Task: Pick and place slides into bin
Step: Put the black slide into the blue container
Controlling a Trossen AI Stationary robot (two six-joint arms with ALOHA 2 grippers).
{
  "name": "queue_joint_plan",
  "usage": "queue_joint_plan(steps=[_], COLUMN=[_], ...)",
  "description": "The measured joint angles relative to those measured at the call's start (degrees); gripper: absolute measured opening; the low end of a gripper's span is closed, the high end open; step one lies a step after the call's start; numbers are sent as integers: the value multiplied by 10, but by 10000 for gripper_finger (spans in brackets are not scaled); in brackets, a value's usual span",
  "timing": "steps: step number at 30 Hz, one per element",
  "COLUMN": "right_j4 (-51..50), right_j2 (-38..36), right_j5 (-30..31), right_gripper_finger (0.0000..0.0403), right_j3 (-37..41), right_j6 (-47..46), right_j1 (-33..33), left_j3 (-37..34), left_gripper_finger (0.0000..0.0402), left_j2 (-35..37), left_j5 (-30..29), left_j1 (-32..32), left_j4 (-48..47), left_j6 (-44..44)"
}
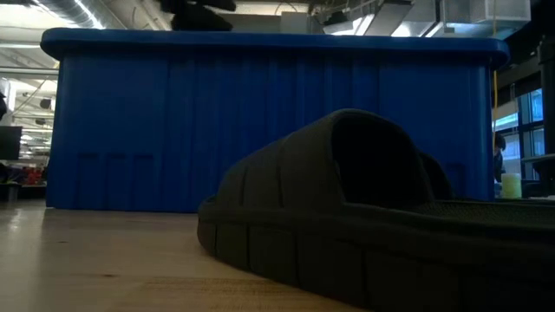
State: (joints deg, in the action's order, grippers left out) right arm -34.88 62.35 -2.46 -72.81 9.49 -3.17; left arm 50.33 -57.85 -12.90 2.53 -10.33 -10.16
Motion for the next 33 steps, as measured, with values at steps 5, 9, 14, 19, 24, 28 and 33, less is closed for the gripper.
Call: queue_joint_plan(steps=[5, 9, 14, 19, 24, 28, 33], right_j4=[-96, -152, -191, -221, -230, -233, -231], right_j2=[110, 192, 267, 331, 396, 446, 486], right_j5=[85, 145, 163, 163, 166, 163, 180], right_gripper_finger=[239, 239, 239, 239, 239, 239, 239], right_j3=[-106, -157, -167, -167, -167, -167, -167], right_j6=[-4, -26, -106, -141, -149, -140, -137], right_j1=[-79, -144, -203, -252, -271, -282, -282], left_j3=[-36, -41, -41, -41, -41, -41, -41], left_gripper_finger=[224, 224, 224, 224, 224, 224, 224], left_j2=[36, 48, 47, 47, 47, 47, 47], left_j5=[1, 1, 1, 1, 1, 1, 1], left_j1=[-12, -21, -26, -26, -26, -26, -26], left_j4=[-1, -7, -10, -13, -12, -12, -12], left_j6=[0, 0, 1, 4, 31, 32, 32])
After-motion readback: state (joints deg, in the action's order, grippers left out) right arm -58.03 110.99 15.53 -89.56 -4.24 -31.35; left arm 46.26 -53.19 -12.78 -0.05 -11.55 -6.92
